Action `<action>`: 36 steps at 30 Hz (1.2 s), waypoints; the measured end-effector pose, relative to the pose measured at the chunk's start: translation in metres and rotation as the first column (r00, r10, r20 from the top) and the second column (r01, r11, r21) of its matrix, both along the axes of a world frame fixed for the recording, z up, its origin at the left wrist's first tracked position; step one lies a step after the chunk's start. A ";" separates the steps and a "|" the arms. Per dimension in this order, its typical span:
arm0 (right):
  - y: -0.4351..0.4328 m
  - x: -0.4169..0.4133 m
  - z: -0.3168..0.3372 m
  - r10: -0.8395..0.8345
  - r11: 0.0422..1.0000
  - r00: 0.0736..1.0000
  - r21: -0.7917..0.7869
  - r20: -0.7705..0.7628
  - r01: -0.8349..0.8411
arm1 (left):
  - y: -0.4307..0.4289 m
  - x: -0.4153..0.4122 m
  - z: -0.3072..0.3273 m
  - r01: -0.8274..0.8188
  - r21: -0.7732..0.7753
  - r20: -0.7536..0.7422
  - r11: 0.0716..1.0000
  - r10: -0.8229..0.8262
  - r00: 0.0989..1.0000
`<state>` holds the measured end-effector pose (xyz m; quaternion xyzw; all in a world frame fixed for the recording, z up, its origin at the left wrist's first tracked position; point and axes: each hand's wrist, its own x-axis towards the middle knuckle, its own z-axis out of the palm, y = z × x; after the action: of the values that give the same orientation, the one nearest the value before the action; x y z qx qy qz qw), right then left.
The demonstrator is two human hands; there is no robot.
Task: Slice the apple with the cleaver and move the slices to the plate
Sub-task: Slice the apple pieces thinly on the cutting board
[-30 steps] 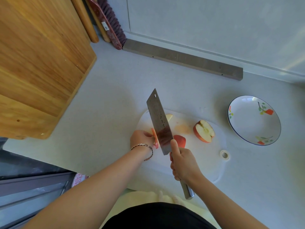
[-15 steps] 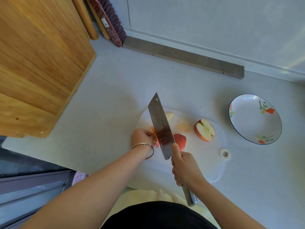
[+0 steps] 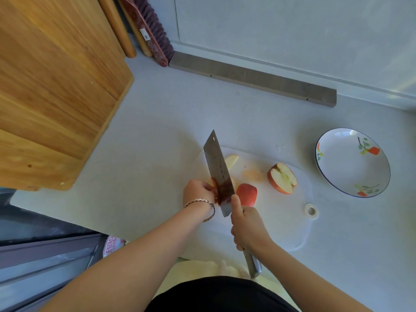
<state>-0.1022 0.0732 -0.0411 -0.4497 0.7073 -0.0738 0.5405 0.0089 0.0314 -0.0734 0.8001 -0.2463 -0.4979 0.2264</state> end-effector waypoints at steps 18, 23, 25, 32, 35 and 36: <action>-0.026 -0.032 0.031 -0.186 0.978 0.967 -0.058 0.176 0.199 | -0.035 0.005 0.012 0.405 -0.074 0.374 0.911 -0.351 0.858; -0.039 -0.060 0.045 -0.078 0.988 0.997 -0.133 0.026 0.081 | -0.029 0.021 0.031 0.429 -0.482 0.530 0.764 -0.136 0.837; -0.042 -0.067 0.048 0.099 0.967 0.977 -0.214 -0.189 -0.139 | -0.025 0.032 0.038 0.548 -0.633 0.650 0.547 -0.009 0.760; -0.053 -0.070 0.042 0.533 0.605 0.547 -0.162 -0.646 -0.780 | -0.040 0.056 0.062 0.867 -0.411 0.713 0.283 -0.492 0.499; -0.058 -0.067 0.035 0.590 0.489 0.459 -0.158 -0.664 -0.858 | -0.048 0.049 0.053 0.982 0.074 0.553 0.175 -0.826 0.106; -0.059 -0.067 0.032 0.605 0.454 0.433 -0.157 -0.668 -0.877 | -0.051 0.044 0.048 0.980 0.170 0.517 0.104 -0.856 0.001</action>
<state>-0.1688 0.0143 -0.0090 -0.8433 0.4936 0.1324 0.1666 0.0533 -0.0193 -0.0259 0.4961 -0.8168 -0.2610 -0.1366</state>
